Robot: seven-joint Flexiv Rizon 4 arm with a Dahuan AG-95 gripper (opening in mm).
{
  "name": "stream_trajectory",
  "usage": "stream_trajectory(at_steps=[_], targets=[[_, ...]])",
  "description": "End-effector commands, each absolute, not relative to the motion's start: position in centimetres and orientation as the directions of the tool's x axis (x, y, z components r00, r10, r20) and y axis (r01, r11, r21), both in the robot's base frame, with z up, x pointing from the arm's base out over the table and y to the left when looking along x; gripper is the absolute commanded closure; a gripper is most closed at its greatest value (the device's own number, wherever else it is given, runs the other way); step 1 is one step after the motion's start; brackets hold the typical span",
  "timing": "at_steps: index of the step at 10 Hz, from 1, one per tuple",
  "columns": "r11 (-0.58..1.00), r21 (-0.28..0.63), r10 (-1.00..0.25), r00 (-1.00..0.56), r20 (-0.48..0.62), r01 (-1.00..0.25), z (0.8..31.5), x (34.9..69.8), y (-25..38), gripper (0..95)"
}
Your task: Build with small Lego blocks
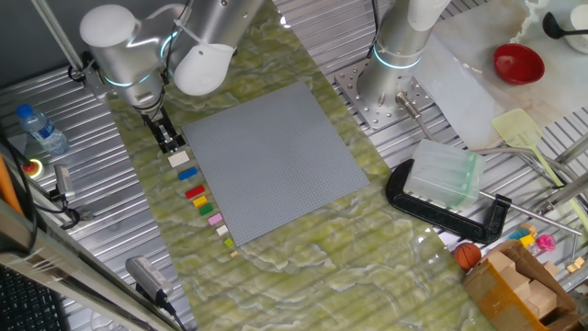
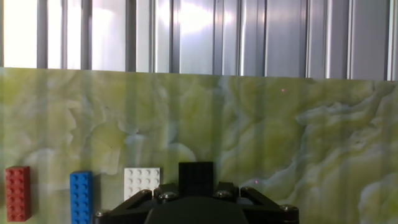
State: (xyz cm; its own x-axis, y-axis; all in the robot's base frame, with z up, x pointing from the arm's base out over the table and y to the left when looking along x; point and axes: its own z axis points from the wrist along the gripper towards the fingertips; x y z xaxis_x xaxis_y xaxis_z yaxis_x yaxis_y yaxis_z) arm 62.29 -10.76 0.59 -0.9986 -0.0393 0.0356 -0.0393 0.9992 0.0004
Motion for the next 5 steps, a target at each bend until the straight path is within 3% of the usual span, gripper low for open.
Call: stream_trajectory(at_steps=[1,3,4,5], targets=[[0.999,0.001,-0.040,-0.999,0.035,-0.040,0.59,62.27,-10.76,57.0],[0.999,0.001,-0.041,-0.999,0.034,-0.041,0.58,62.20,-10.78,57.0],[0.999,0.000,-0.040,-0.999,0.035,-0.040,0.67,62.18,-10.76,76.0],[0.999,0.000,-0.041,-0.999,0.035,-0.041,0.67,62.15,-10.76,76.0]])
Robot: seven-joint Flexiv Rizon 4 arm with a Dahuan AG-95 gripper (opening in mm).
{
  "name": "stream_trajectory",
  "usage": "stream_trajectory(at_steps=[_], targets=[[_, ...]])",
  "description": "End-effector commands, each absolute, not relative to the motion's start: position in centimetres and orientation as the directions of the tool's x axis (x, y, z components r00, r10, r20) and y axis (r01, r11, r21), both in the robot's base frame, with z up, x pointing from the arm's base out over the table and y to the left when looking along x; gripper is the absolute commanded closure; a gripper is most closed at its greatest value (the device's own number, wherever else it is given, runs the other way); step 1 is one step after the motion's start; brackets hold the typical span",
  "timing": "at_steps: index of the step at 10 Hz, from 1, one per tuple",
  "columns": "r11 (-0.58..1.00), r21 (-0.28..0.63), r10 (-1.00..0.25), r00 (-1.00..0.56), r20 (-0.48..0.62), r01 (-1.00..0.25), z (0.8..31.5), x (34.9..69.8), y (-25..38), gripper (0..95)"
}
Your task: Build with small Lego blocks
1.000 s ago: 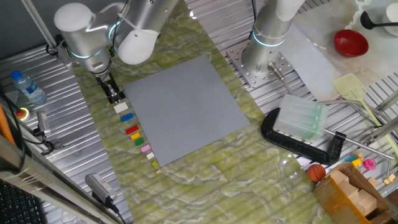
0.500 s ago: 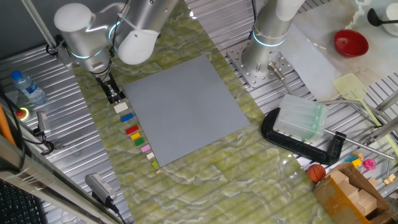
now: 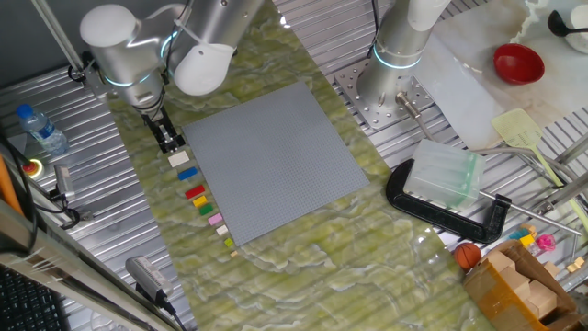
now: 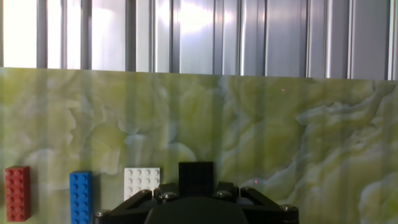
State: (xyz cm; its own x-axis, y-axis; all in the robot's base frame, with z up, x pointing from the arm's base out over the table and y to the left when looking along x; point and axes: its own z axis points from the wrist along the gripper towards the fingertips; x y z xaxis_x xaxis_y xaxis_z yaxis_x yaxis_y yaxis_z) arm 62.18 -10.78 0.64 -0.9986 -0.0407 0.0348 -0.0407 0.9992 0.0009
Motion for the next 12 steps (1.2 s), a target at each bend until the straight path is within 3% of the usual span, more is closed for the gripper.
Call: stream_trajectory(at_steps=[1,5,6,12], targets=[[0.999,0.000,-0.040,-0.999,0.035,-0.040,0.6,62.1,-10.8,76.0],[0.999,0.000,-0.042,-0.999,0.032,-0.042,0.7,61.9,-10.8,76.0],[0.999,0.000,-0.041,-0.999,0.031,-0.041,0.7,61.9,-10.8,95.0],[1.000,-0.006,-0.017,-0.999,0.032,-0.018,2.7,62.3,-10.1,95.0]])
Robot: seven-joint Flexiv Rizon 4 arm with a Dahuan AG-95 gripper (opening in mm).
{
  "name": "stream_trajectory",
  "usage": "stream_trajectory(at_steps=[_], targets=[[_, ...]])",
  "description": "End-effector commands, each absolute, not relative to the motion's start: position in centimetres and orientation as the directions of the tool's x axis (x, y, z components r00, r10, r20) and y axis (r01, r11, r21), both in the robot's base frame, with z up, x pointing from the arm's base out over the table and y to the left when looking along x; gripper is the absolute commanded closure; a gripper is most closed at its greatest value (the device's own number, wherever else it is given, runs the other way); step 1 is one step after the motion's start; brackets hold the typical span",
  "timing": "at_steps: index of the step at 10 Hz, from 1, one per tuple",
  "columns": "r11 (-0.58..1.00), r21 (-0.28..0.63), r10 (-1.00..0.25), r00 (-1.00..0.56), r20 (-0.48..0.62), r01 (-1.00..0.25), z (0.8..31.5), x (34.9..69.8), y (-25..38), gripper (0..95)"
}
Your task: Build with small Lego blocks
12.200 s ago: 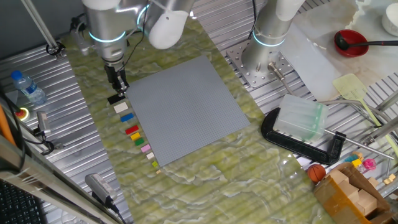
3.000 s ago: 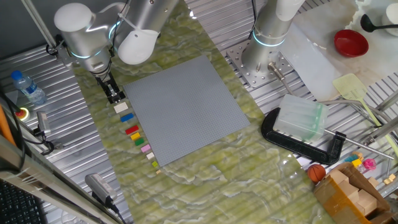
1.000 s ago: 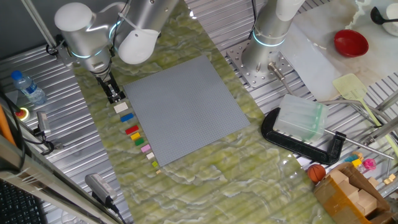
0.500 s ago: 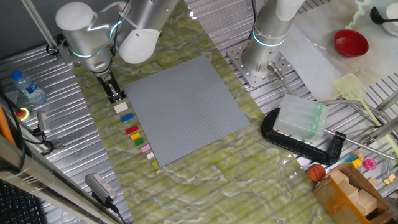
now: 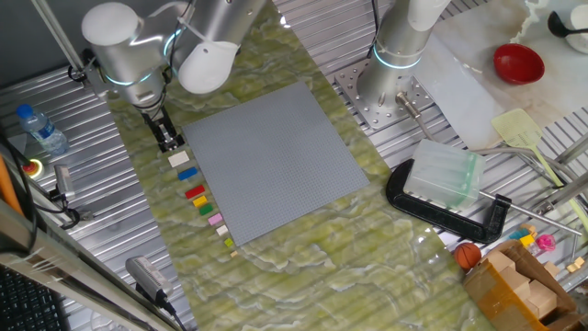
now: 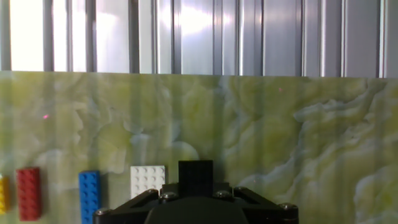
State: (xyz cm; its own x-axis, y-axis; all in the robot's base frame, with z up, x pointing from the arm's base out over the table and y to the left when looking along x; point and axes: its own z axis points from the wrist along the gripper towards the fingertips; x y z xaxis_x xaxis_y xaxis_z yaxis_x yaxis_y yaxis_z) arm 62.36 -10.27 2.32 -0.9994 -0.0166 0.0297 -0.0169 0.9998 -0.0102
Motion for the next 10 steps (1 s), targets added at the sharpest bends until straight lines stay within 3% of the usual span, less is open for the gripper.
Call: stream_trajectory(at_steps=[1,4,10], targets=[[1.000,-0.001,-0.018,-0.999,0.035,-0.018,3.0,62.2,-10.0,95.0],[1.000,0.009,-0.006,-0.999,0.051,-0.006,4.5,61.7,-8.8,95.0],[1.000,-0.002,0.020,-0.997,0.077,0.020,4.7,58.5,-5.6,95.0]])
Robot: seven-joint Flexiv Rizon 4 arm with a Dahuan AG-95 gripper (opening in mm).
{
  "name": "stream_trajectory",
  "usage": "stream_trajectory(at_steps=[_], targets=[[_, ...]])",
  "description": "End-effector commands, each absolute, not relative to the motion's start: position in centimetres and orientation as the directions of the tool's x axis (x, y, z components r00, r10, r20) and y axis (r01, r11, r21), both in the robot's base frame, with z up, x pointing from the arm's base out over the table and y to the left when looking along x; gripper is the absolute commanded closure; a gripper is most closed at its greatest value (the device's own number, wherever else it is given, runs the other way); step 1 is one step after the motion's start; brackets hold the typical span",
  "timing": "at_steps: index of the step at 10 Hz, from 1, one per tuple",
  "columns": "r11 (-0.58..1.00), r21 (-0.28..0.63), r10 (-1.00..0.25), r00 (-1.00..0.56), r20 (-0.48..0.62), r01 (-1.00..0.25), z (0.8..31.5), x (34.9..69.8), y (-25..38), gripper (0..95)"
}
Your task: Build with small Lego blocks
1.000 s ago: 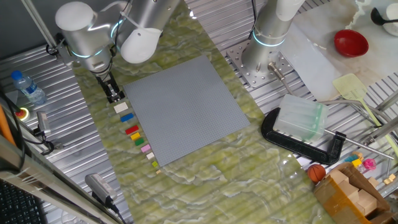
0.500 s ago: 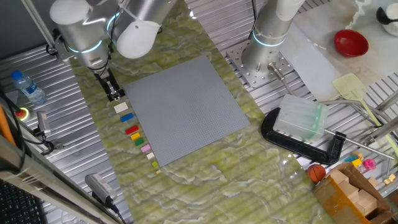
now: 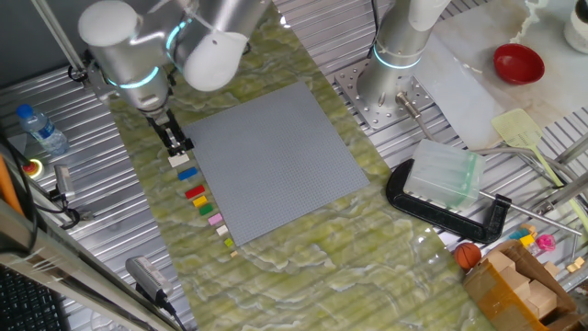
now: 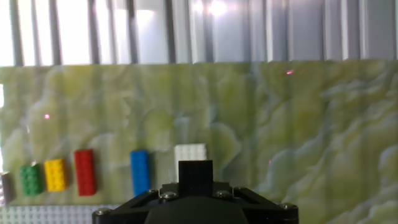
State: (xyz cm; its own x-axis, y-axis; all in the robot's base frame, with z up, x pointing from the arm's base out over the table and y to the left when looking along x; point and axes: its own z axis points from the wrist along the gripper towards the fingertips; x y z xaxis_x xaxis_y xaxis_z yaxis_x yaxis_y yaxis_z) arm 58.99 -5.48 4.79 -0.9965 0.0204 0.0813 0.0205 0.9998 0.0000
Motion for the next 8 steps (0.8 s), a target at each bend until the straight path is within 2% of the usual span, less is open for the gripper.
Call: stream_trajectory(at_steps=[1,4,8], targets=[[1.000,-0.001,0.019,-0.997,0.075,0.019,4.5,57.8,-5.9,95.0],[0.999,0.003,0.053,-0.996,0.077,0.054,3.9,56.7,-6.4,95.0],[0.999,0.026,0.034,-0.997,0.074,0.036,3.0,55.6,-6.3,95.0]])
